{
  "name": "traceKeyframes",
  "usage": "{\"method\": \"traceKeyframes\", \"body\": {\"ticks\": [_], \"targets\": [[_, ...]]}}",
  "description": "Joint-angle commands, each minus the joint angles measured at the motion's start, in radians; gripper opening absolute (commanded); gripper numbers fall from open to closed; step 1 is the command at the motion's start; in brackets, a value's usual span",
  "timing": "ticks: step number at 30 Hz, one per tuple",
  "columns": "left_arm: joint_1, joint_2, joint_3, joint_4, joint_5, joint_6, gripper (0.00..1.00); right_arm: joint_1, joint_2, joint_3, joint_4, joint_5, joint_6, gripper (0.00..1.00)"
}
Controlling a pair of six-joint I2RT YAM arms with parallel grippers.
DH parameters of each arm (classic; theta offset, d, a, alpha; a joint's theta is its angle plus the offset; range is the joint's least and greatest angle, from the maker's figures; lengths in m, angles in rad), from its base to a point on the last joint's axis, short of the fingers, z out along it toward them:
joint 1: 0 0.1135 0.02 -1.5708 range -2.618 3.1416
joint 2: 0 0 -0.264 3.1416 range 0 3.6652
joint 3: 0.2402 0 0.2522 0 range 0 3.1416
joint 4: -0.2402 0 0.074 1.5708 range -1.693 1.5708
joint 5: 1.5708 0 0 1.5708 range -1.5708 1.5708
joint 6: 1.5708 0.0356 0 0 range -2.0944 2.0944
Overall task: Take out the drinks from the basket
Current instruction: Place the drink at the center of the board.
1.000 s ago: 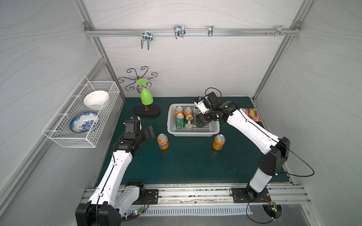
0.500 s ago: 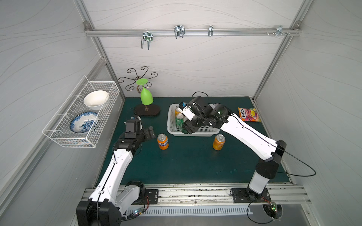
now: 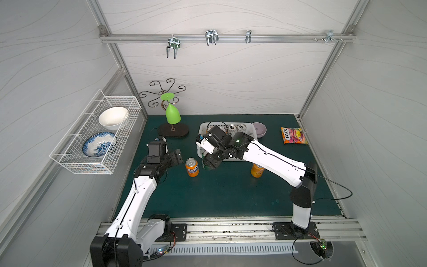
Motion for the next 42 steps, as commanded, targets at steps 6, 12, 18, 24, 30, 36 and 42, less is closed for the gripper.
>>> {"method": "traceKeyframes", "body": {"ticks": [6, 12, 18, 24, 30, 36, 42], "targets": [[0.006, 0.003, 0.046, 0.001, 0.004, 0.015, 0.98, 0.008, 0.046, -0.044, 0.157, -0.013, 0.024, 0.48], [0.006, 0.002, 0.047, 0.0, 0.004, 0.017, 0.98, 0.007, 0.084, -0.066, 0.192, 0.001, 0.023, 0.48], [0.005, 0.002, 0.046, -0.003, 0.004, 0.018, 0.98, -0.002, 0.112, -0.083, 0.227, 0.011, 0.028, 0.48], [0.006, 0.002, 0.047, -0.002, 0.004, 0.019, 0.98, -0.006, 0.13, -0.112, 0.252, 0.001, 0.034, 0.48], [0.005, 0.004, 0.047, -0.003, 0.004, 0.021, 0.99, -0.021, 0.14, -0.154, 0.282, 0.0, 0.048, 0.48], [0.006, 0.007, 0.048, -0.004, 0.006, 0.021, 0.98, -0.031, 0.147, -0.186, 0.309, -0.005, 0.051, 0.48], [0.006, 0.009, 0.049, -0.005, 0.006, 0.022, 0.98, -0.035, 0.156, -0.205, 0.338, 0.002, 0.046, 0.48]]}}
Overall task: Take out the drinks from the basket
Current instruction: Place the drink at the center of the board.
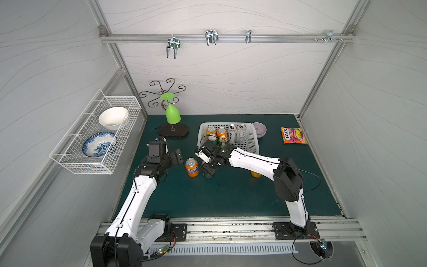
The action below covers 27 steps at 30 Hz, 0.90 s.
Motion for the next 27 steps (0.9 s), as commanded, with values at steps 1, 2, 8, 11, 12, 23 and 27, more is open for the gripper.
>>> {"method": "traceKeyframes", "body": {"ticks": [1, 2, 8, 11, 12, 23, 27], "targets": [[0.006, 0.003, 0.048, 0.0, 0.006, 0.015, 0.98, -0.006, 0.001, 0.007, 0.079, -0.002, 0.011, 0.48], [0.006, 0.003, 0.049, 0.0, 0.005, 0.015, 0.98, -0.006, 0.003, 0.007, 0.083, 0.0, 0.01, 0.48], [0.006, 0.004, 0.048, -0.001, 0.005, 0.016, 0.98, -0.006, 0.024, 0.013, 0.091, 0.014, -0.002, 0.48], [0.006, 0.004, 0.048, -0.001, 0.006, 0.016, 0.98, -0.007, 0.03, 0.012, 0.091, 0.025, -0.006, 0.48], [0.006, 0.004, 0.048, -0.002, 0.006, 0.017, 0.98, -0.007, 0.031, 0.009, 0.091, 0.026, -0.006, 0.48], [0.006, 0.006, 0.05, 0.001, 0.008, 0.015, 0.98, -0.008, 0.021, -0.031, 0.096, 0.026, -0.003, 0.59], [0.006, 0.007, 0.05, 0.0, 0.009, 0.015, 0.98, -0.009, 0.005, -0.031, 0.092, 0.023, -0.003, 0.62]]}}
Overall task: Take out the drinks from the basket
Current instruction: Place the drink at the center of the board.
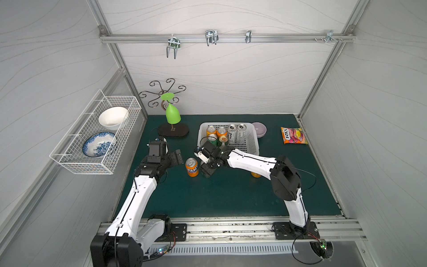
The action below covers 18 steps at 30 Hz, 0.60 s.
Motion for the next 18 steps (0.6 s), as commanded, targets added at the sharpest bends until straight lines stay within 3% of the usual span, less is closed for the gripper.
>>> {"method": "traceKeyframes", "body": {"ticks": [1, 18], "targets": [[0.006, 0.004, 0.05, 0.003, 0.009, 0.015, 0.98, -0.009, -0.026, -0.015, 0.03, 0.008, -0.001, 0.62], [0.006, 0.003, 0.05, 0.004, 0.011, 0.016, 0.98, -0.01, -0.092, 0.013, -0.025, 0.025, -0.026, 0.85]]}}
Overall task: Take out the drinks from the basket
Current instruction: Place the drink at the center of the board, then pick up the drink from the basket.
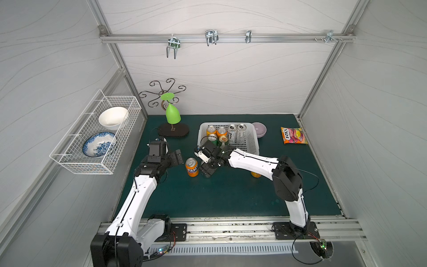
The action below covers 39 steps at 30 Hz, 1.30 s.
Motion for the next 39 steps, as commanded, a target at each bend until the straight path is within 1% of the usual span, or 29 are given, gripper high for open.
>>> {"method": "traceKeyframes", "body": {"ticks": [1, 7, 12, 20, 27, 34, 39], "targets": [[0.005, -0.002, 0.05, 0.004, 0.01, 0.016, 0.98, -0.01, -0.062, 0.016, -0.009, 0.028, -0.018, 0.86], [0.006, -0.005, 0.048, 0.004, 0.01, 0.016, 0.98, -0.011, -0.102, 0.021, -0.03, 0.031, -0.027, 0.94], [0.006, -0.006, 0.047, 0.004, 0.012, 0.014, 0.99, -0.013, -0.148, 0.016, -0.049, 0.034, -0.032, 0.99], [0.006, -0.008, 0.047, 0.01, 0.022, 0.014, 0.98, -0.03, -0.269, -0.044, -0.062, 0.057, -0.026, 0.99], [0.006, -0.011, 0.047, 0.018, 0.045, 0.017, 0.98, -0.095, -0.424, -0.158, -0.078, 0.058, 0.006, 0.99], [0.006, -0.019, 0.045, 0.042, 0.095, 0.035, 0.98, -0.201, -0.601, -0.314, -0.077, 0.03, 0.051, 0.99], [0.006, -0.01, 0.061, 0.046, 0.14, 0.042, 0.98, -0.281, -0.694, -0.381, -0.093, 0.0, 0.061, 0.99]]}}
